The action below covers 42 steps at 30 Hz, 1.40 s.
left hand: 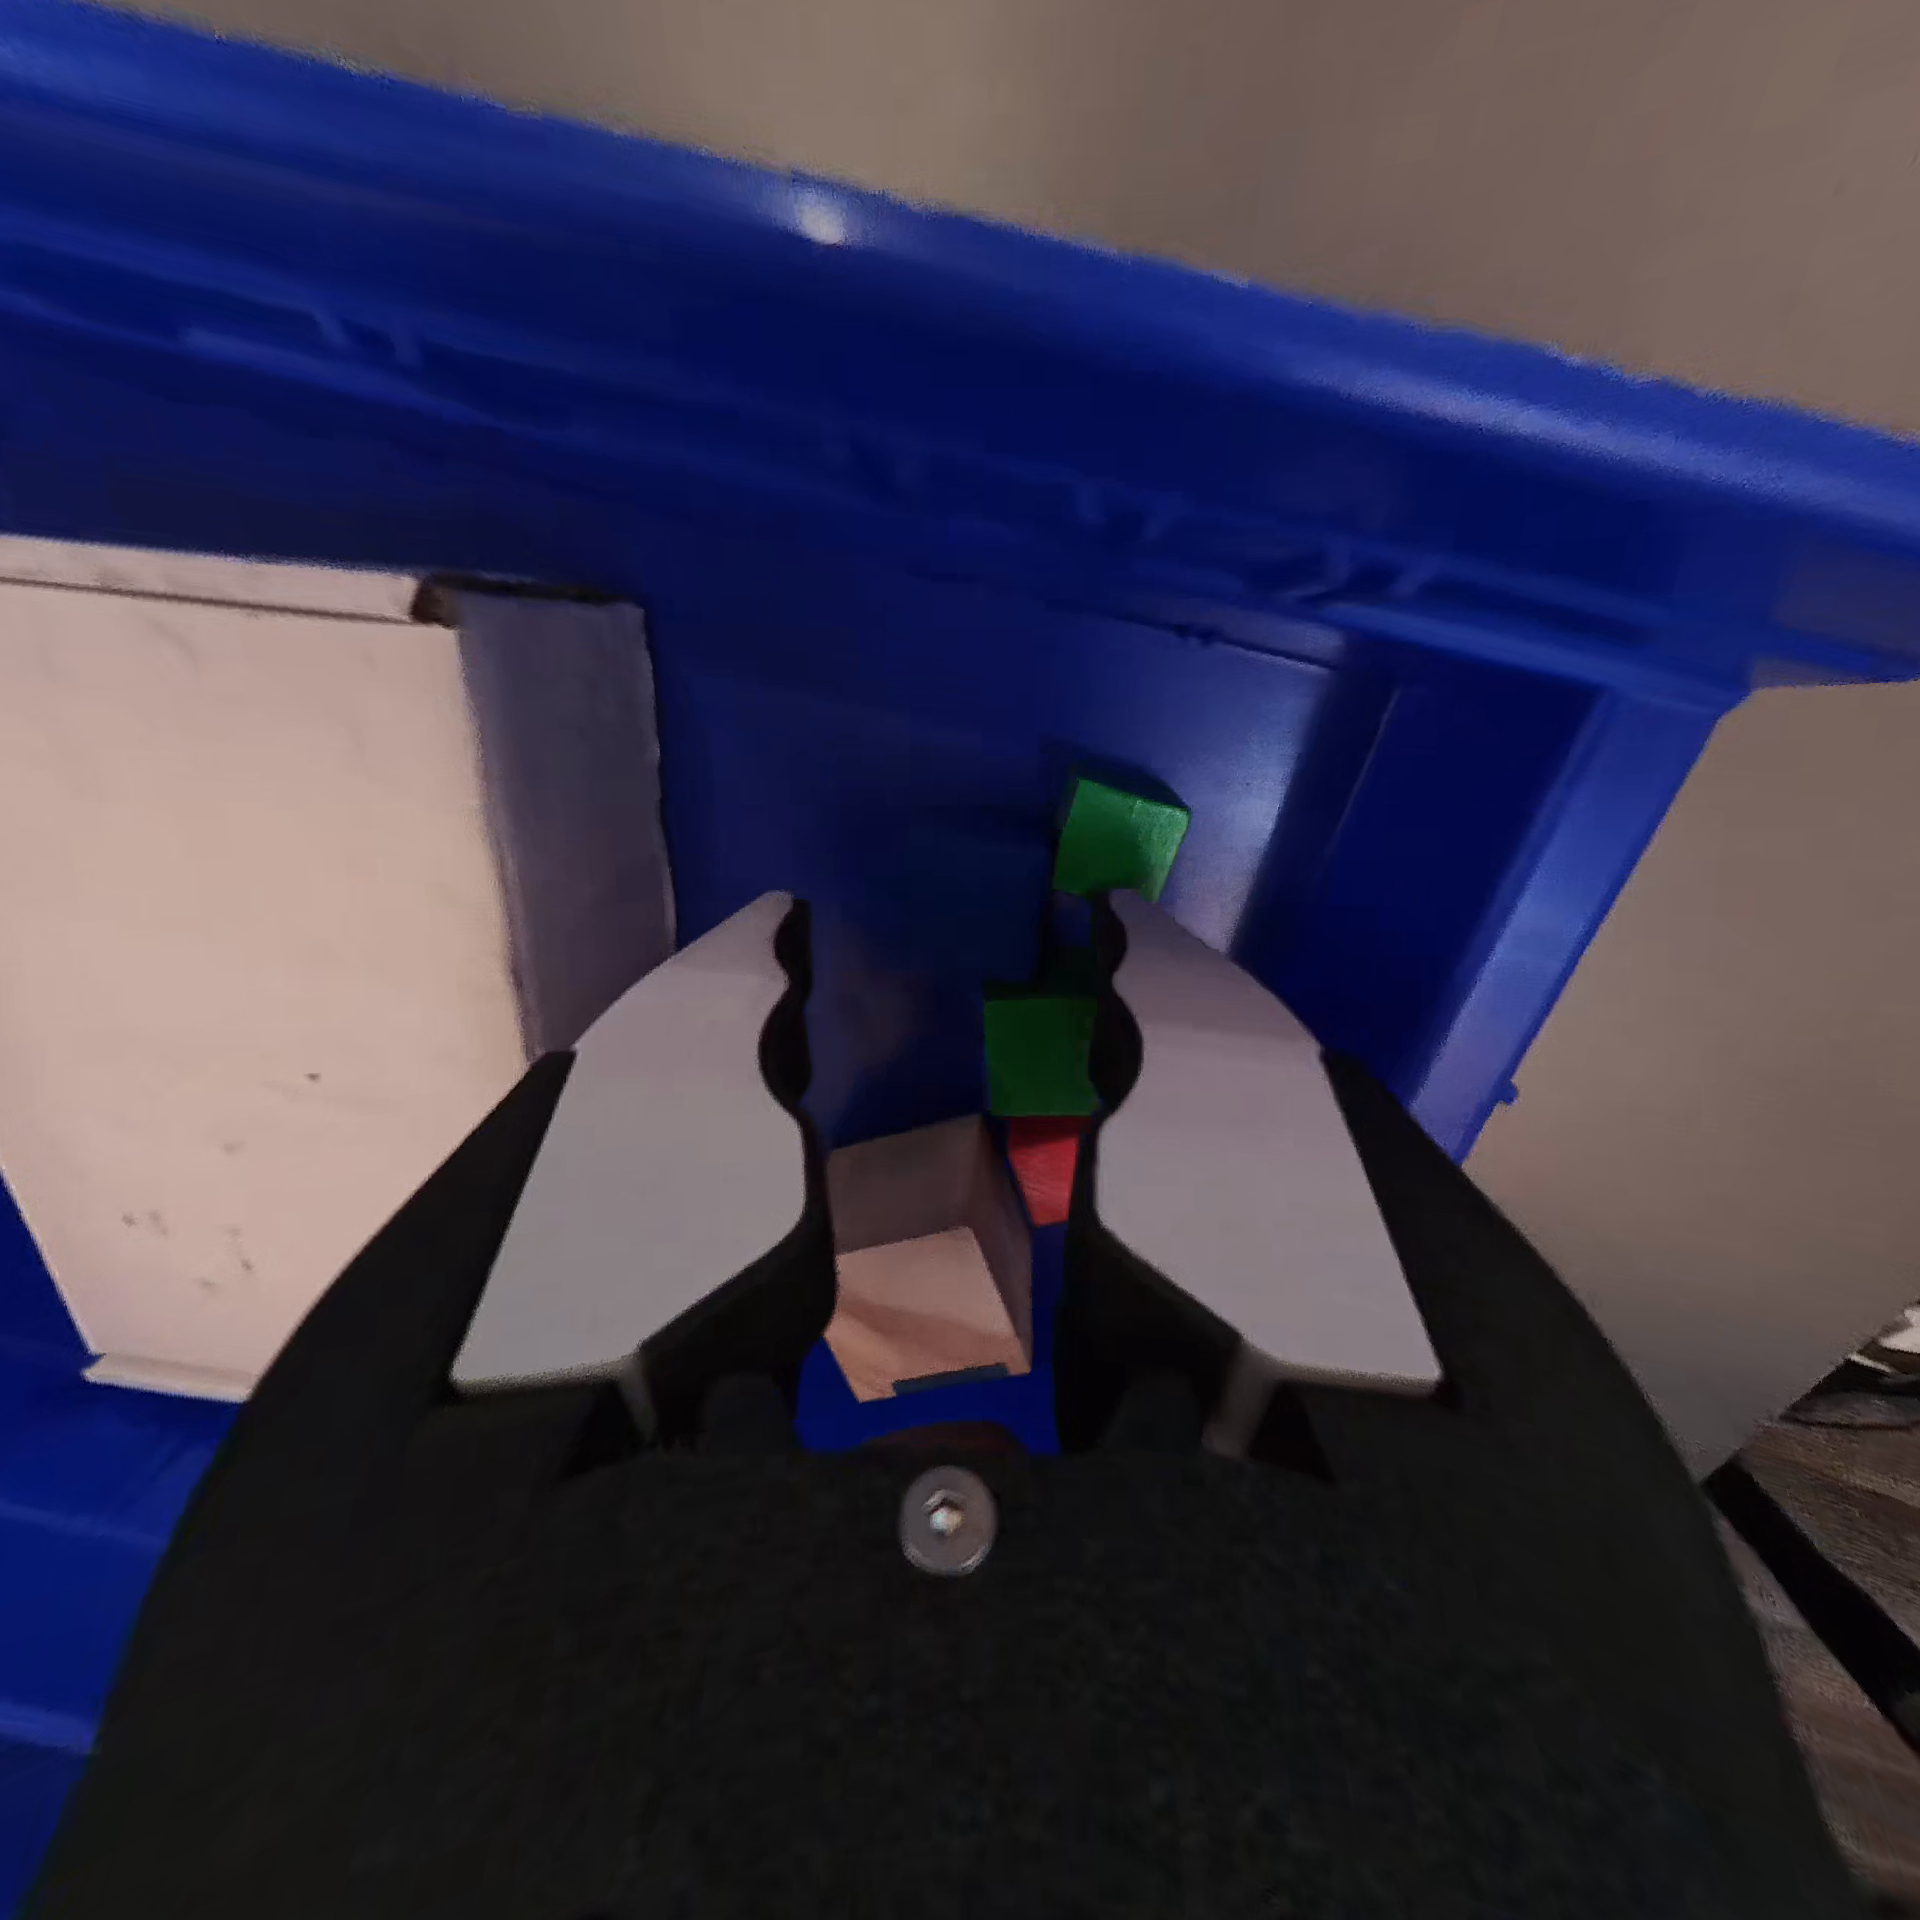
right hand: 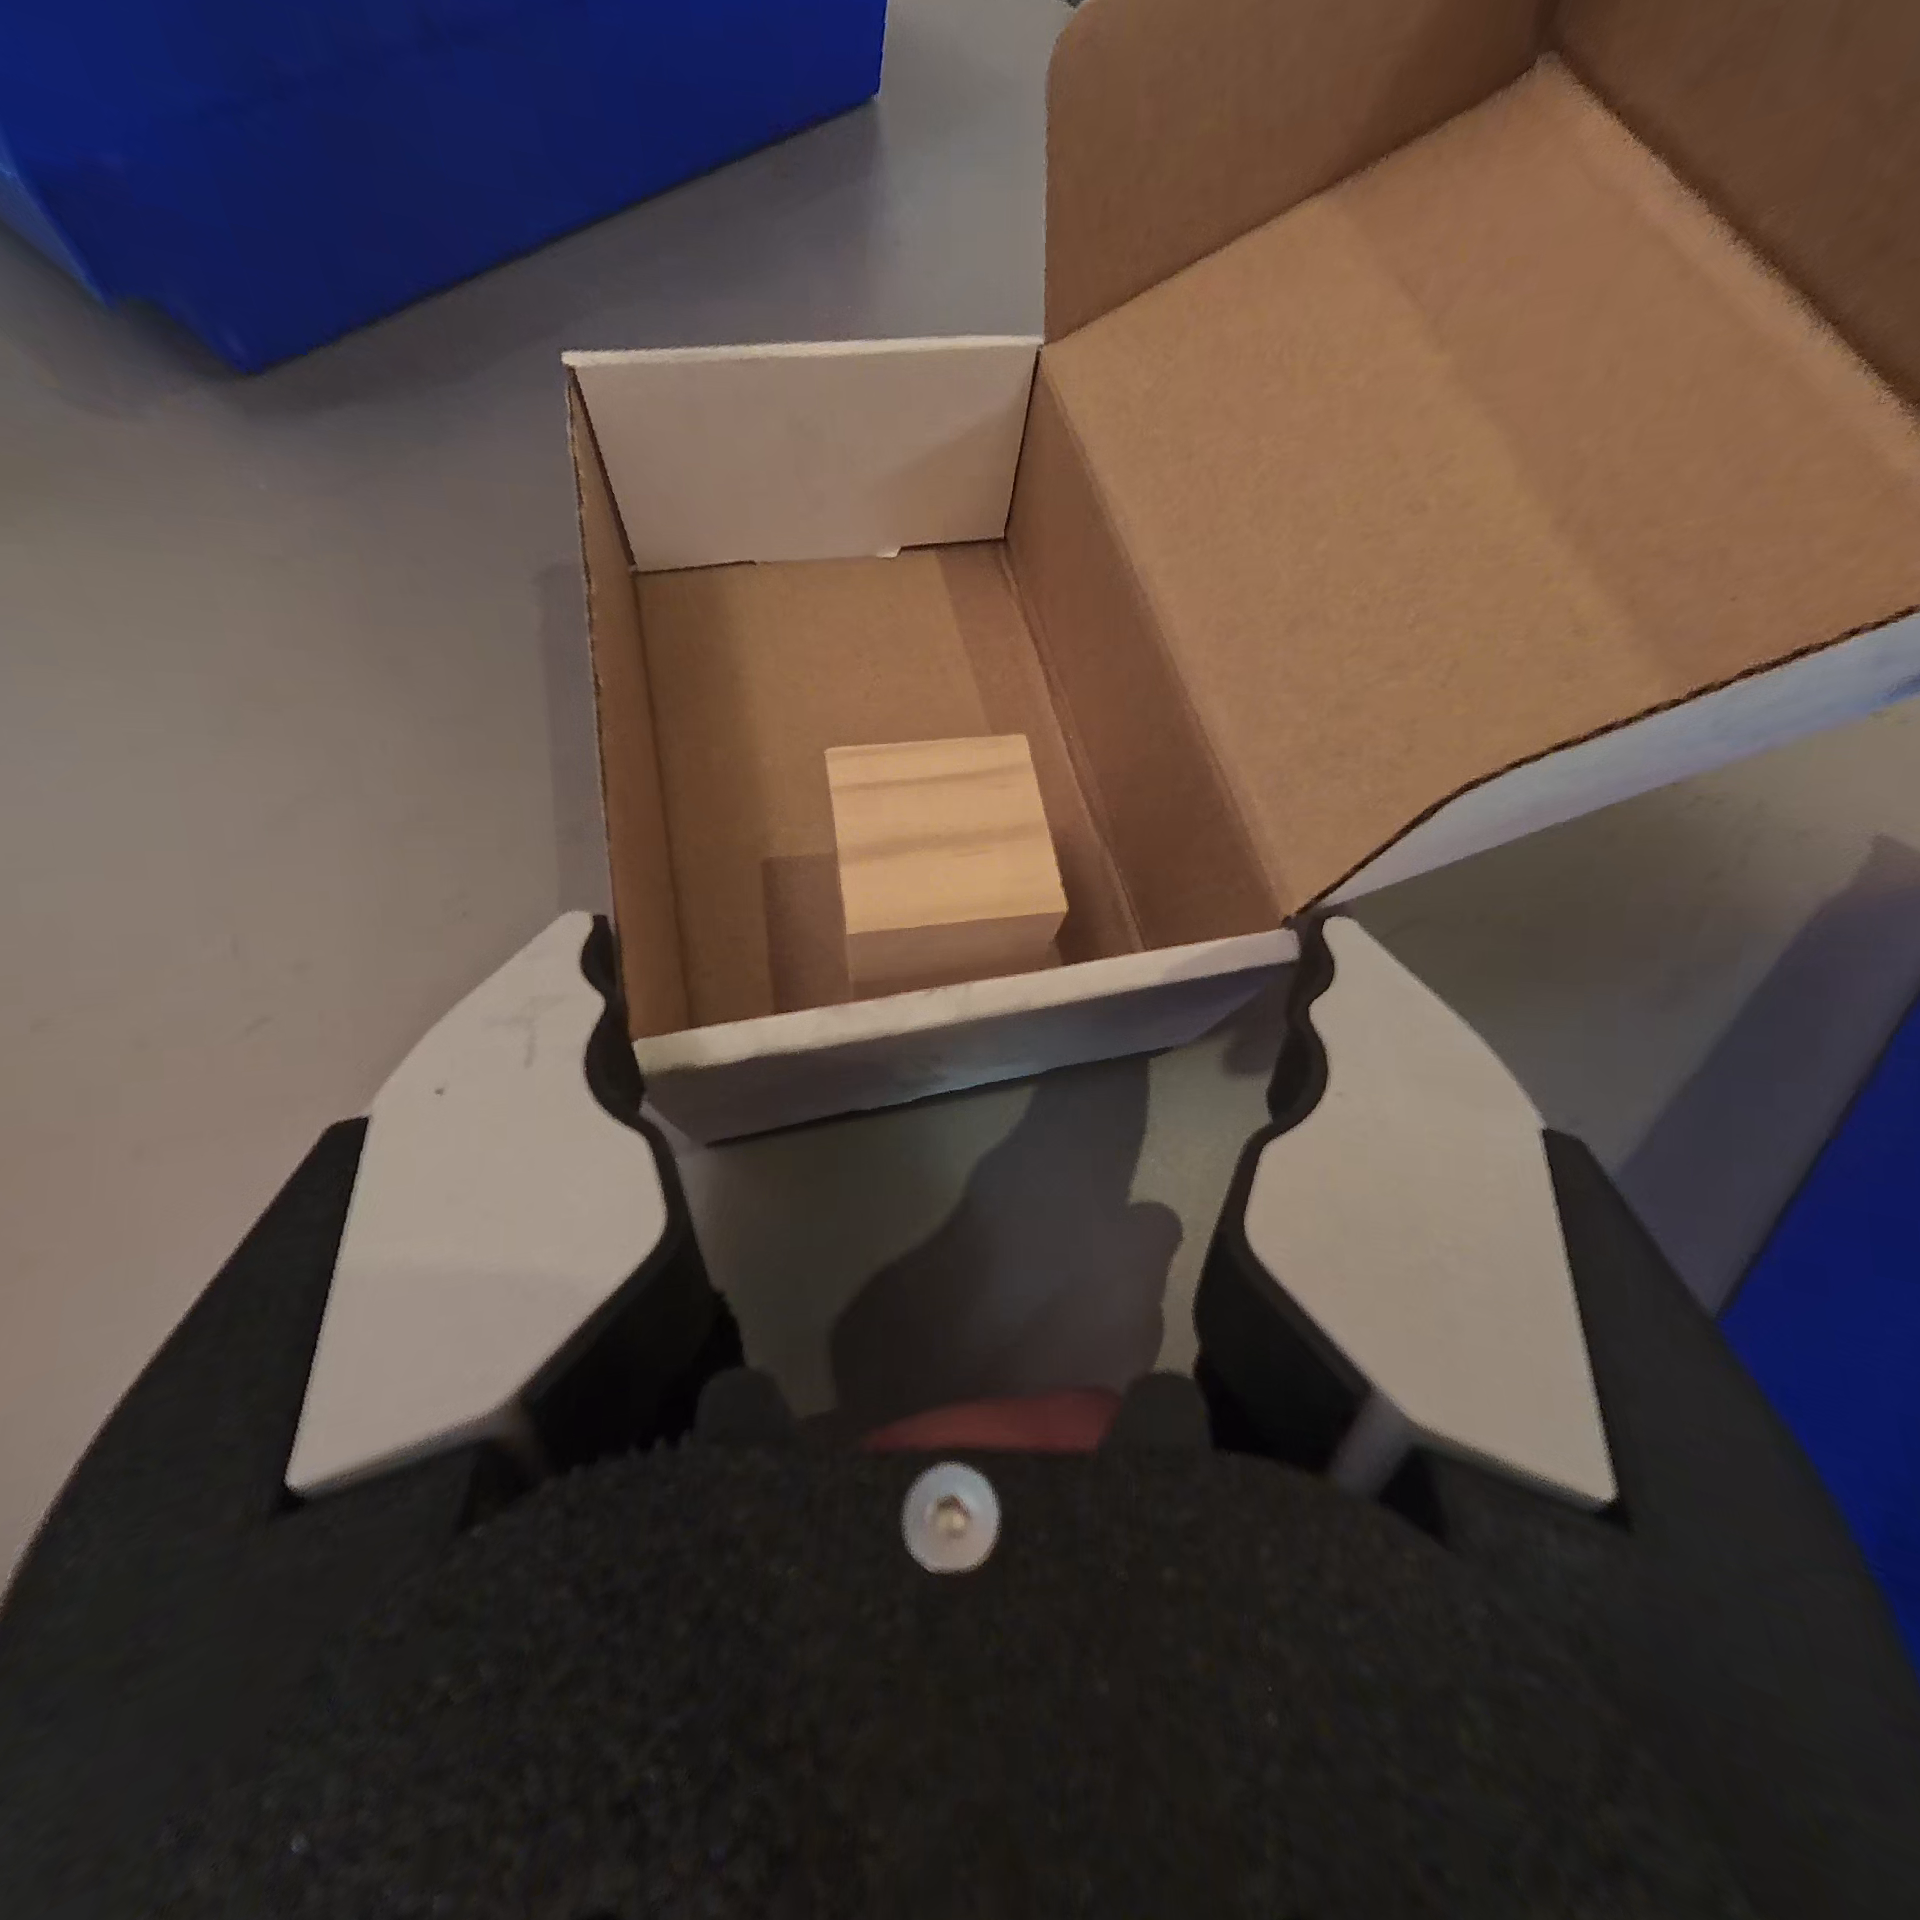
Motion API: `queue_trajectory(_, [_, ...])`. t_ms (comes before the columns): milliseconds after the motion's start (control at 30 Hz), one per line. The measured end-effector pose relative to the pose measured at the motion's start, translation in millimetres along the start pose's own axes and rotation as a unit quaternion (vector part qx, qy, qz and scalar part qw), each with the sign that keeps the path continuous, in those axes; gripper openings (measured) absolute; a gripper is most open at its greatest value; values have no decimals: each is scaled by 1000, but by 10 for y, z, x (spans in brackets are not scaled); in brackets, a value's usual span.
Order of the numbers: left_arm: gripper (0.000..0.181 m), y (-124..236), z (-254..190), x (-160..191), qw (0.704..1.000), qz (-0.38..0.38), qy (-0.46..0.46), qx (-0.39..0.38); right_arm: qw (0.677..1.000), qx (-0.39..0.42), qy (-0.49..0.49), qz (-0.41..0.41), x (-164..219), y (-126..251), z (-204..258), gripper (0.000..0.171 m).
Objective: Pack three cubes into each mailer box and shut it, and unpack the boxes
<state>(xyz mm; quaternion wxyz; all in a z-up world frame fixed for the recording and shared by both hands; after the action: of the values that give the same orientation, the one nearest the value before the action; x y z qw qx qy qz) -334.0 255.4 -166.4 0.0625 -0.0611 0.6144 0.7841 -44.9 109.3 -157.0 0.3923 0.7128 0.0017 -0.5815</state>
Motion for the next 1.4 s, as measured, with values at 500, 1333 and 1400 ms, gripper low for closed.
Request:
queue_trajectory(500, [26, 883, 260, -421, 991, -95, 57, -73, 1000, -4, 2, -1, -1, -2, -1, 119])
queue_trajectory(1333, [27, -346, -809, -2434, 991, 59, 120, 28, 1000, -8, 4, -1, -4, -7, 21, 119])
queue_trajectory(1400, [28, -318, -803, -2447, 991, 48, 125, 23, 1000, -8, 6, -1, -2, -5, 23, 119])
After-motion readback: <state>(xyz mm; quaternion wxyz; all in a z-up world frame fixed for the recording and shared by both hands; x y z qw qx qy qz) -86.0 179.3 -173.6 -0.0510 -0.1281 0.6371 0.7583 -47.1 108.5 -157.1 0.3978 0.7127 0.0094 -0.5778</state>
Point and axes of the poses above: each gripper's, where its closed fingertips meet, y back along the fingers, x out of its underside, z = x × y across the jaws, the point moved 1 cm from there along y, back along the fingers, and after that the axes turned 9 degrees about -x, right-handed, at the moved point
